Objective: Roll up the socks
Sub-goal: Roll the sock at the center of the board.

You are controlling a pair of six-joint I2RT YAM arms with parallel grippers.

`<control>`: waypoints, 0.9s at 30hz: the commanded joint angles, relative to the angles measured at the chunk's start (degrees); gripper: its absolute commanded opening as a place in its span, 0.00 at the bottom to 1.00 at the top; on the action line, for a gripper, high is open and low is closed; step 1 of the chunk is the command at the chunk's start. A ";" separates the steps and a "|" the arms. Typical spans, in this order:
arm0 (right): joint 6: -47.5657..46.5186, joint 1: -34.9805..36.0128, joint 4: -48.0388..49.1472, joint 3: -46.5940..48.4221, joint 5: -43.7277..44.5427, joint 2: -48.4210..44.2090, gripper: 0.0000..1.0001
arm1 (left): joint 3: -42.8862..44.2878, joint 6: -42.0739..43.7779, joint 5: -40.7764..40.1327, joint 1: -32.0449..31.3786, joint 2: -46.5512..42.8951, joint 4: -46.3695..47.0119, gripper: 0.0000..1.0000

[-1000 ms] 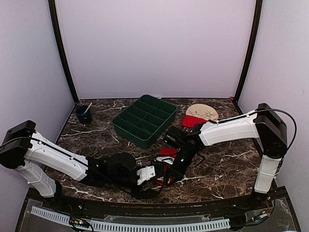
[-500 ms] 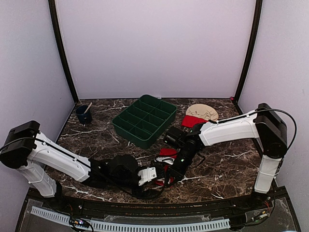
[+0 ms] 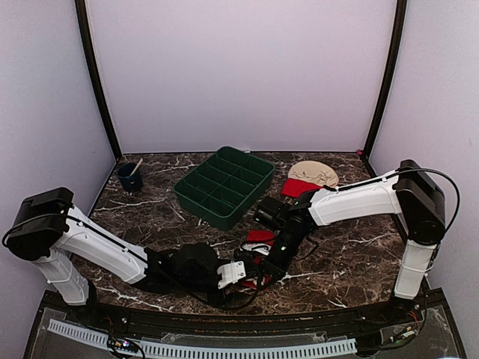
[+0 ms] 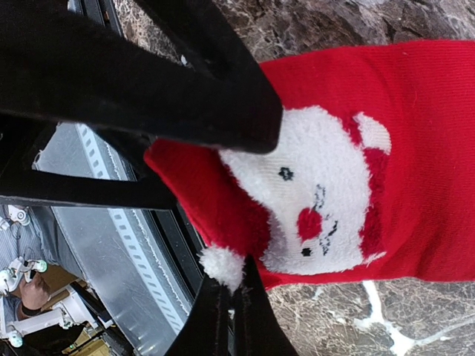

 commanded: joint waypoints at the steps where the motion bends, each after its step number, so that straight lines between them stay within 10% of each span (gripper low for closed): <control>1: -0.31 -0.19 -0.64 1.02 -1.08 0.72 0.00 | 1.56 0.93 -0.97 -0.33 0.20 1.42 0.56; 27: 0.01 -0.21 -1.04 1.27 -0.51 0.59 0.00 | 3.44 0.01 -1.11 -0.29 2.09 -1.66 0.27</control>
